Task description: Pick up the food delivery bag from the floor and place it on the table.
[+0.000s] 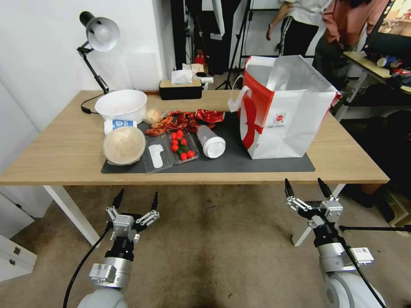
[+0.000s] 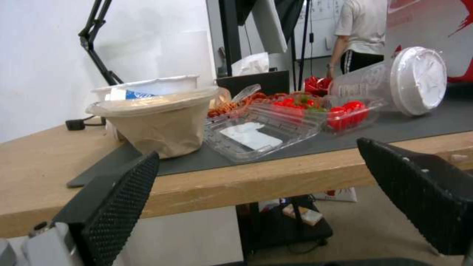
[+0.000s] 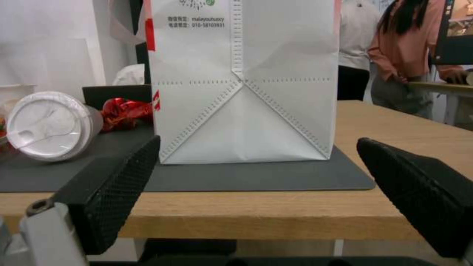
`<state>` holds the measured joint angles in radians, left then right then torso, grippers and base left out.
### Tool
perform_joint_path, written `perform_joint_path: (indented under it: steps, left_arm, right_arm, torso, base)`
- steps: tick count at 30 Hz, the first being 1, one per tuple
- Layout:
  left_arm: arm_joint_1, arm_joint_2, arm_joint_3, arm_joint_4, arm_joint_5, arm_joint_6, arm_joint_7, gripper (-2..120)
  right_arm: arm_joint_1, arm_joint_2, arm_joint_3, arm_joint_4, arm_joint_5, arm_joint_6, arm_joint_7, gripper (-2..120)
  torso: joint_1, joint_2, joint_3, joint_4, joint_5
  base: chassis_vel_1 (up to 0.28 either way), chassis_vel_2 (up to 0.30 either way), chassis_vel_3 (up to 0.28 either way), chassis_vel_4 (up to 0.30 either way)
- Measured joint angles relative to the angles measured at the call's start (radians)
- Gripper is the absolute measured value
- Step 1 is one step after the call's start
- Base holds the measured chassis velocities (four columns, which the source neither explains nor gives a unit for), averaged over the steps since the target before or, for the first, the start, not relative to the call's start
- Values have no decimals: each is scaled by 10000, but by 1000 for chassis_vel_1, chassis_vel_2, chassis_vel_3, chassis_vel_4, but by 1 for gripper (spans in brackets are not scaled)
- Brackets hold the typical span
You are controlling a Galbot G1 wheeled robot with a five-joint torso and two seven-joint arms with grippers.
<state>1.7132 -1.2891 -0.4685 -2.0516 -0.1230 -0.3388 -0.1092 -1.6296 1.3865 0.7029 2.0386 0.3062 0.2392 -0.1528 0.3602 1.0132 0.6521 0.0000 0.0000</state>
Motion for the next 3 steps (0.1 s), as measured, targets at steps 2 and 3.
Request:
perform_joint_path:
  steps: [2, 3]
  left_arm:
    - [0, 0, 0, -1, 0, 1, 0, 100]
    - [0, 0, 0, -1, 0, 1, 0, 100]
  right_arm:
    - [0, 0, 0, 0, 0, -1, 0, 100]
    - [0, 0, 0, 0, 0, -1, 0, 100]
  torso:
    - [0, 0, 0, 0, 0]
    - [0, 0, 0, 0, 0]
  base:
    - [0, 0, 0, 0]
    - [0, 0, 0, 0]
